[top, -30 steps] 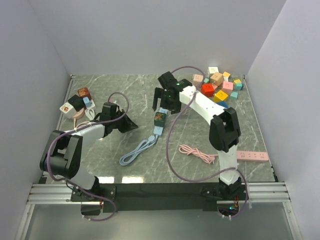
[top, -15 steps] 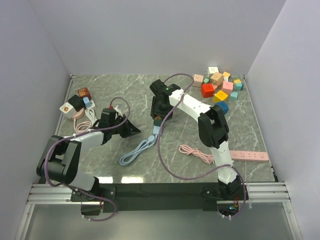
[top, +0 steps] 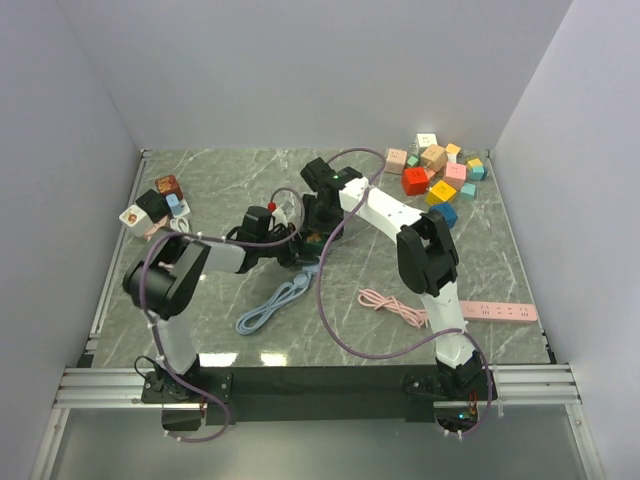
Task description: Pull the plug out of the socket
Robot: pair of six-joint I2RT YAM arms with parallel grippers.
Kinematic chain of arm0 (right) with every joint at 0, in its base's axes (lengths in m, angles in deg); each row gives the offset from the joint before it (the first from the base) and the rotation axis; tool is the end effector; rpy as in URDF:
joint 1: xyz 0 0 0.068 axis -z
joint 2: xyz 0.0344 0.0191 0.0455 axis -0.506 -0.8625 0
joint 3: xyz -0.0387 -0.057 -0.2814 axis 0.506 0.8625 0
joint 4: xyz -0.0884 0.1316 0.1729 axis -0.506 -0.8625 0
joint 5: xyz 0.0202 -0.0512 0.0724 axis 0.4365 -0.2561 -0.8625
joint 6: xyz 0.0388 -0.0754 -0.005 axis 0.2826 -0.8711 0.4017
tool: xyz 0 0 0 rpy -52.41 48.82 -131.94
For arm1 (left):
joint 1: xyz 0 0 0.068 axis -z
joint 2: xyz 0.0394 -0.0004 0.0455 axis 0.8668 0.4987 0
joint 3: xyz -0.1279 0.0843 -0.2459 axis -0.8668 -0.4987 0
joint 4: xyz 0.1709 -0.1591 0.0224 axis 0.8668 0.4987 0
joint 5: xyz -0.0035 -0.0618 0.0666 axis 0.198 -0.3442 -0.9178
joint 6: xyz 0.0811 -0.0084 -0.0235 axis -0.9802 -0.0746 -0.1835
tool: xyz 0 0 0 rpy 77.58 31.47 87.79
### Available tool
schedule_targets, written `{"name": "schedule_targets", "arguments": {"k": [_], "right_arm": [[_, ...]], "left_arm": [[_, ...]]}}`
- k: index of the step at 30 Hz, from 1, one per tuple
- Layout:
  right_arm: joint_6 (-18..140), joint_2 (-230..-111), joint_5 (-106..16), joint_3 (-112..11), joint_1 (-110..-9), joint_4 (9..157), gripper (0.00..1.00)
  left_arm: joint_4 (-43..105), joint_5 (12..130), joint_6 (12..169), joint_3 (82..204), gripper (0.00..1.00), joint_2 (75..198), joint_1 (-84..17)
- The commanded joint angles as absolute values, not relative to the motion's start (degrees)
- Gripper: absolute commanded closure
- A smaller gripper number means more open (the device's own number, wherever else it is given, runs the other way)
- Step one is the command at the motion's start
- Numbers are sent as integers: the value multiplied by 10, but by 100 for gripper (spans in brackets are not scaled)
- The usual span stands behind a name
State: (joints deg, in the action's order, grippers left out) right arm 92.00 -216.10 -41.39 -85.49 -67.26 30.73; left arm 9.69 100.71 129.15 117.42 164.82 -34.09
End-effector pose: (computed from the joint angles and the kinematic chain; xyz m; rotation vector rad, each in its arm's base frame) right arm 0.3696 0.2834 0.1950 0.0013 2.8716 0.3929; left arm 0.3083 -0.2016 0.1641 -0.0676 2.4030 -1.4255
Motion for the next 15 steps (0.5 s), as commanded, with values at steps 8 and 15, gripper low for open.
{"name": "schedule_targets", "arguments": {"k": [8,15], "right_arm": [[951,-2148,-459,-953,-663,272,100],[948,-2123,-511,-960,-614,271,100]], "left_arm": [[196,926,1236,1212,99,1779,-344],[200,922,1236,1218,100,1832,-357]]}}
